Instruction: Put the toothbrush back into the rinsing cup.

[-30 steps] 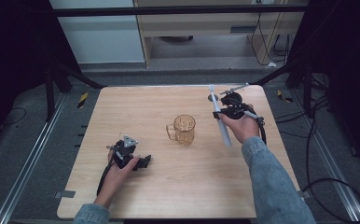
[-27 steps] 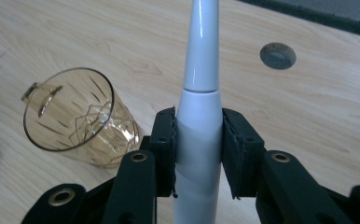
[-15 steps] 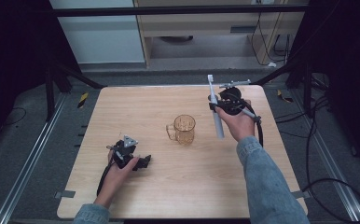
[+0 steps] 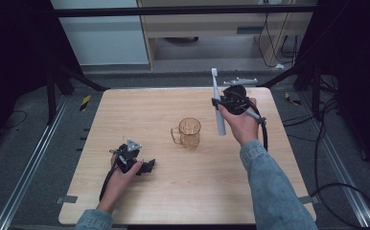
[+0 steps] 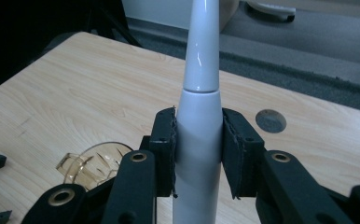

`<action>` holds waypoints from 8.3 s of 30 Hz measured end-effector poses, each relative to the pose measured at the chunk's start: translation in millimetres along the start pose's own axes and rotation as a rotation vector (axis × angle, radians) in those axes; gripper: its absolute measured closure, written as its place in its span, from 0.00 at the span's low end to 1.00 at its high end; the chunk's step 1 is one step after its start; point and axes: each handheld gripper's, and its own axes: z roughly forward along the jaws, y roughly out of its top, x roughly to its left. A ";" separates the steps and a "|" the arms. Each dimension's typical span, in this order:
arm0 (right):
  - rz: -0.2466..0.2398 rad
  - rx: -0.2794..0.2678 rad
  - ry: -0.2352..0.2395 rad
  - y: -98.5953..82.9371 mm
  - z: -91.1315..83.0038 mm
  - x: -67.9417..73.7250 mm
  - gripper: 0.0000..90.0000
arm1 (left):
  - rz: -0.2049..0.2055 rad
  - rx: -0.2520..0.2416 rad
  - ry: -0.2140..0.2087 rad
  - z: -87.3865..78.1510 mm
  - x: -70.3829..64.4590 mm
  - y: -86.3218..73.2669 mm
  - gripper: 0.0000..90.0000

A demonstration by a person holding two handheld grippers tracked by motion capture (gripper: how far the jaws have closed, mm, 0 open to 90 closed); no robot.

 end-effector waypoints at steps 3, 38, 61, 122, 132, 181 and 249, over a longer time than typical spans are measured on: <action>-0.006 -0.010 0.003 3.8 -4.6 2.6 0.75 | -0.004 -0.003 0.000 0.2 -0.3 0.0 0.00; -0.011 -0.113 0.009 28.2 -6.4 21.6 0.75 | 0.000 -0.002 -0.002 0.4 0.1 0.3 0.00; 0.007 -0.223 0.048 32.1 5.7 41.8 0.75 | 0.000 -0.003 -0.001 0.5 0.1 0.3 0.00; -0.035 -0.165 0.083 -40.4 71.7 71.5 0.75 | 0.002 0.001 -0.002 0.3 0.2 0.3 0.00; -0.028 -0.136 0.072 -48.5 73.7 66.5 0.75 | 0.006 0.004 -0.003 0.1 0.5 0.4 0.00; -0.005 -0.094 0.052 -55.2 88.2 65.1 0.74 | 0.005 0.002 -0.005 0.3 0.6 0.4 0.00; 0.015 -0.069 0.057 -53.3 81.3 58.2 0.65 | 0.008 0.004 -0.005 0.3 0.8 0.6 0.00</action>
